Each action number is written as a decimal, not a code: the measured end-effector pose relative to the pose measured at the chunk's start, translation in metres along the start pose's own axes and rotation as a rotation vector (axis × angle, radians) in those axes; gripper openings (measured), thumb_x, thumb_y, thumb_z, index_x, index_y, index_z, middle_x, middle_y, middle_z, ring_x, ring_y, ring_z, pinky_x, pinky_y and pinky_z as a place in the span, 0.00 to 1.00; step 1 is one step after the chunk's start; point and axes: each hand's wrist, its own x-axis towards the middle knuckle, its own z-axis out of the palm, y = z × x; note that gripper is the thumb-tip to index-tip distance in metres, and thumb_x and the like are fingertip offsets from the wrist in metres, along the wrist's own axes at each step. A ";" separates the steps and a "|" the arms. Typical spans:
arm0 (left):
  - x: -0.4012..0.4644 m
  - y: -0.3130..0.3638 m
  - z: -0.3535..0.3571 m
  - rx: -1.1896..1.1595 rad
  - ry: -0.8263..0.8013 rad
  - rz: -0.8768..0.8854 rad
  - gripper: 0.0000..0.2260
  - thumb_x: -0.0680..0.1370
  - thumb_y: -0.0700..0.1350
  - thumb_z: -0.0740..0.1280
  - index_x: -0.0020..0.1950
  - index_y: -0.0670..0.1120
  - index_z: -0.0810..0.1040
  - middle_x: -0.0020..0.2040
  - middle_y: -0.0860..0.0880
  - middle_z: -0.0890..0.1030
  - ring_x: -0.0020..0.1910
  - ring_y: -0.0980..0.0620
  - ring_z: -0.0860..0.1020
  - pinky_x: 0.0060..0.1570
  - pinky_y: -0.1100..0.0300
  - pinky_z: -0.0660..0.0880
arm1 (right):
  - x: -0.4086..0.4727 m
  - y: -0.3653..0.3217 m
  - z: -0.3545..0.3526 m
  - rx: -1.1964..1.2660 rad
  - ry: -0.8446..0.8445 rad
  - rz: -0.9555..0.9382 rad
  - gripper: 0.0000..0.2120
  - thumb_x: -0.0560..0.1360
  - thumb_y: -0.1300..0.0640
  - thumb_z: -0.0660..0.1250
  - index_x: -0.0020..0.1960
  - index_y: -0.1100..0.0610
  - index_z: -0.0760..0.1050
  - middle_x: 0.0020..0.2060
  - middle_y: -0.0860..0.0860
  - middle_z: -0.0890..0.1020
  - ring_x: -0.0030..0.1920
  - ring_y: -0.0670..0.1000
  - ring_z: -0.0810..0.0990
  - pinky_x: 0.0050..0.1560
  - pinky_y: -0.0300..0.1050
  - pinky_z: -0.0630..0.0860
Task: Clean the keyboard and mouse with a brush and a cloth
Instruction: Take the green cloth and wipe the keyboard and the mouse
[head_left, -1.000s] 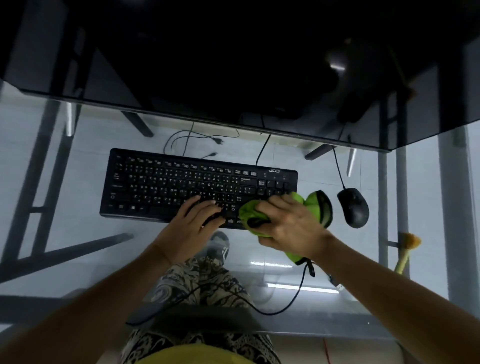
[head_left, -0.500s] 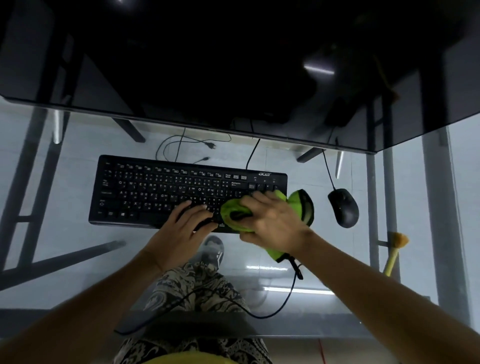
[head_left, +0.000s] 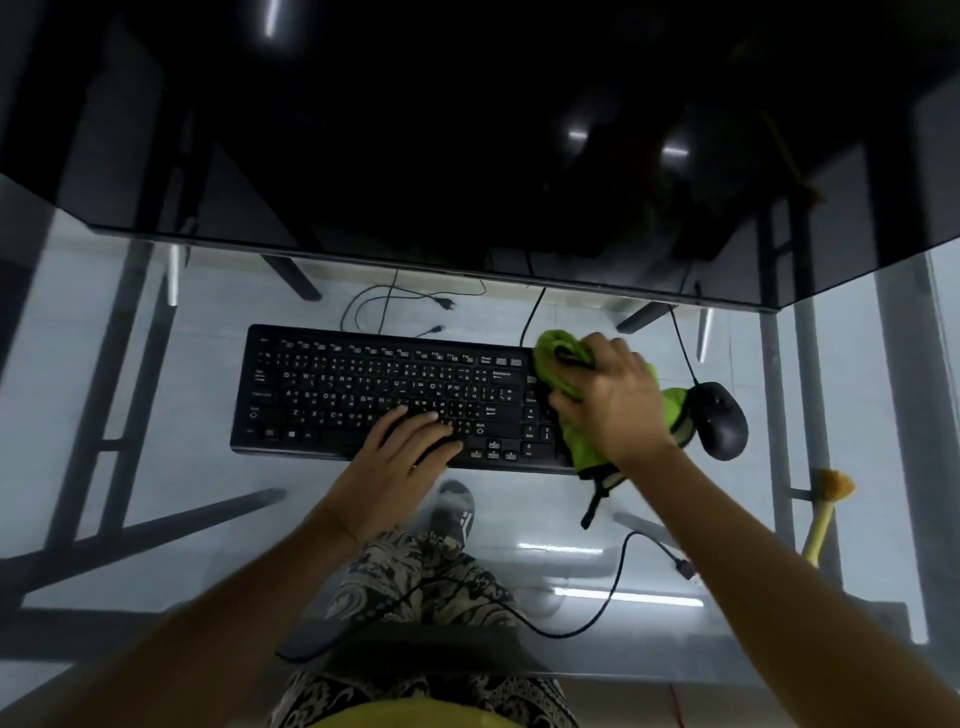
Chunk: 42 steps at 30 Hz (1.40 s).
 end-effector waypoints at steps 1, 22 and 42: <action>-0.006 -0.007 -0.003 0.023 -0.017 -0.019 0.26 0.69 0.42 0.74 0.65 0.46 0.71 0.64 0.47 0.72 0.65 0.45 0.69 0.71 0.46 0.58 | -0.003 0.012 -0.001 -0.010 0.010 0.046 0.19 0.67 0.54 0.75 0.57 0.53 0.81 0.45 0.59 0.79 0.42 0.59 0.78 0.43 0.52 0.77; -0.097 -0.072 -0.016 0.042 -0.132 0.049 0.34 0.76 0.40 0.56 0.79 0.42 0.43 0.79 0.45 0.41 0.78 0.46 0.46 0.75 0.50 0.46 | -0.002 -0.050 0.010 -0.063 -0.005 -0.661 0.08 0.65 0.47 0.71 0.39 0.50 0.83 0.49 0.54 0.80 0.47 0.58 0.75 0.50 0.51 0.68; -0.104 -0.064 -0.024 0.085 -0.144 -0.052 0.29 0.78 0.47 0.56 0.78 0.42 0.52 0.79 0.44 0.50 0.78 0.45 0.48 0.75 0.49 0.47 | -0.015 -0.046 0.006 0.051 -0.144 -0.736 0.07 0.64 0.47 0.68 0.36 0.47 0.83 0.44 0.50 0.82 0.45 0.53 0.72 0.47 0.50 0.69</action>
